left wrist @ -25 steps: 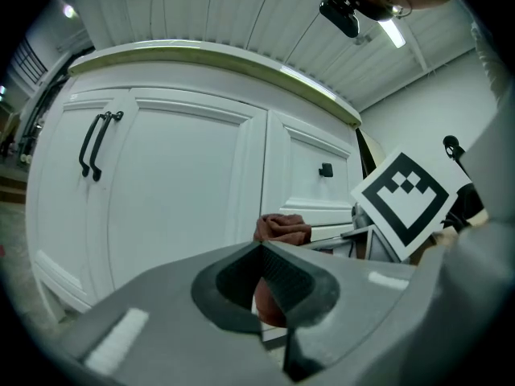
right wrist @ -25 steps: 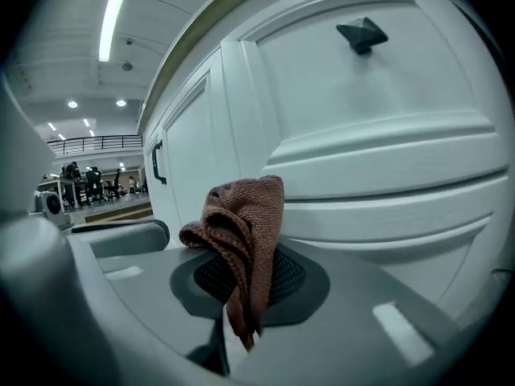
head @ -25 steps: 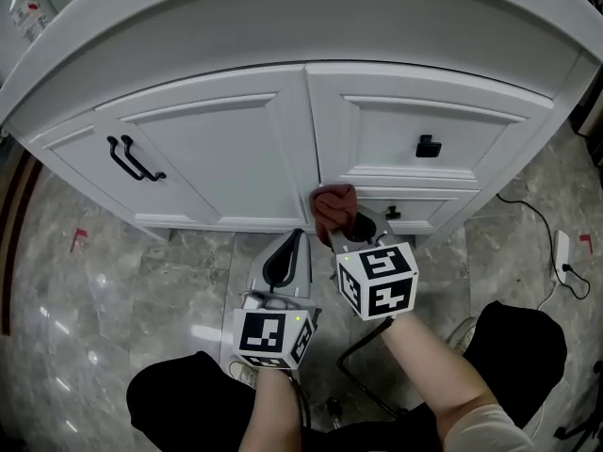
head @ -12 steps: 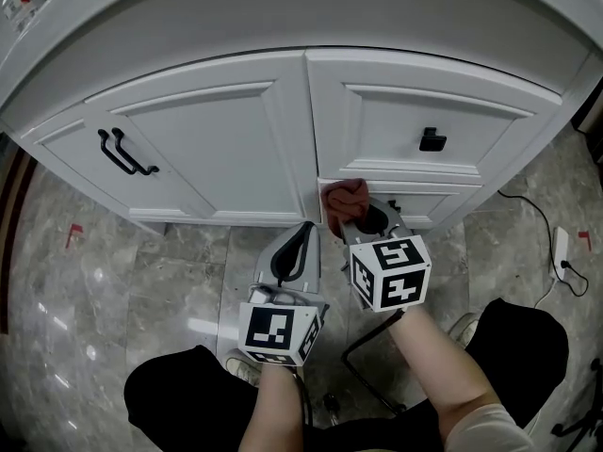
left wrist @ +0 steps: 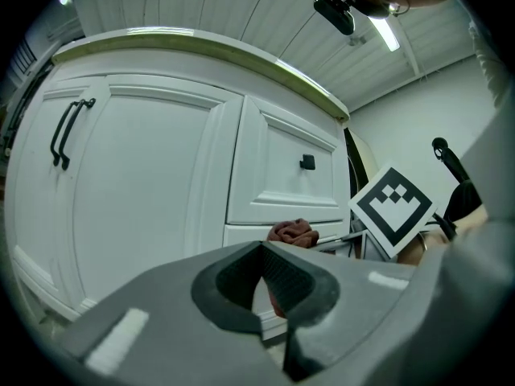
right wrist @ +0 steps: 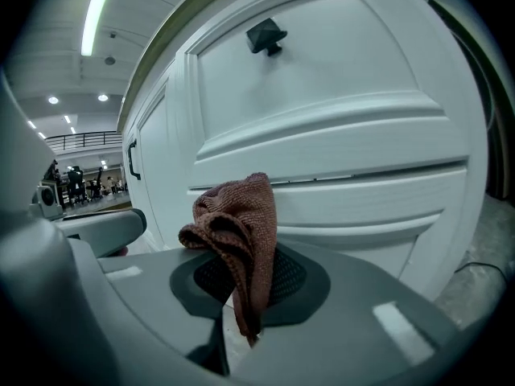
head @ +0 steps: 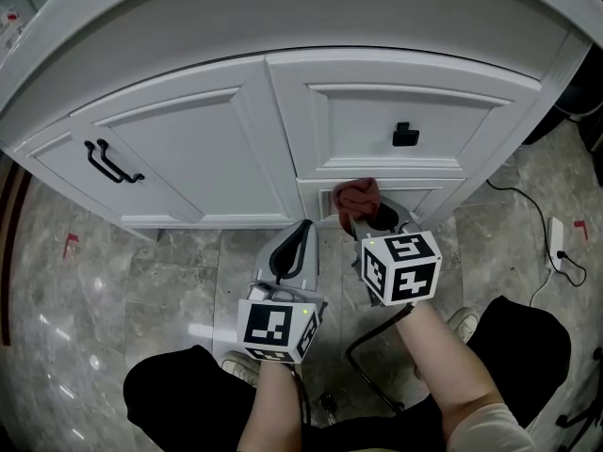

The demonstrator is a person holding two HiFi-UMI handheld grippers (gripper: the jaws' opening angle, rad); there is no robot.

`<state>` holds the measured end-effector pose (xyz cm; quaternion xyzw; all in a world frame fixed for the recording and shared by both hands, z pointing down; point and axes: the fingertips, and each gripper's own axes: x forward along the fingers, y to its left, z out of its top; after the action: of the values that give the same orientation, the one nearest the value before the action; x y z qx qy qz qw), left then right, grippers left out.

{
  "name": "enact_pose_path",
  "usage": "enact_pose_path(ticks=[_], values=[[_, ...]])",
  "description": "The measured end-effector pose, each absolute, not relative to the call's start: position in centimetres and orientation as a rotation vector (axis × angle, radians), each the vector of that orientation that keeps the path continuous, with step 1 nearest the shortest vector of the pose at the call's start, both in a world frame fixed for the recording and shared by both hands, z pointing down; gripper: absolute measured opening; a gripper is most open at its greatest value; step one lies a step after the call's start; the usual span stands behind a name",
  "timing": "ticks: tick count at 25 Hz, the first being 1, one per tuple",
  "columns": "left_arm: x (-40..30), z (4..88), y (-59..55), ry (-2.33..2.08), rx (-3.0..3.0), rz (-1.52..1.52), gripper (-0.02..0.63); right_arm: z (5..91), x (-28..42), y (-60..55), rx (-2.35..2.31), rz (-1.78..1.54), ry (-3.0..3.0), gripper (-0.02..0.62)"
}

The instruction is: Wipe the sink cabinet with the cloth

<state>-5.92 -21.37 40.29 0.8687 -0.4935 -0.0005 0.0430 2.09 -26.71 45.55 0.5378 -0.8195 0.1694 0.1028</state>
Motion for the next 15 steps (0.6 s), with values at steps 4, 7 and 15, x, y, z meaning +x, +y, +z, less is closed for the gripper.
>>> enact_pose_path(ticks=[4,7,15], values=[[-4.8,40.3,-21.3,-1.488,2.666,-0.006,0.001,45.9,4.3,-26.6,1.636,0.528,-2.383,0.083],[-3.6,40.5,-21.1,-1.463,2.683,0.002,0.001,46.3,6.0,-26.6,1.666,0.575,-2.370,0.083],[-1.0,41.4,-20.9,-1.421,2.702,0.032,0.000,46.2,10.3,-26.2,1.754,0.576,-2.314,0.083]])
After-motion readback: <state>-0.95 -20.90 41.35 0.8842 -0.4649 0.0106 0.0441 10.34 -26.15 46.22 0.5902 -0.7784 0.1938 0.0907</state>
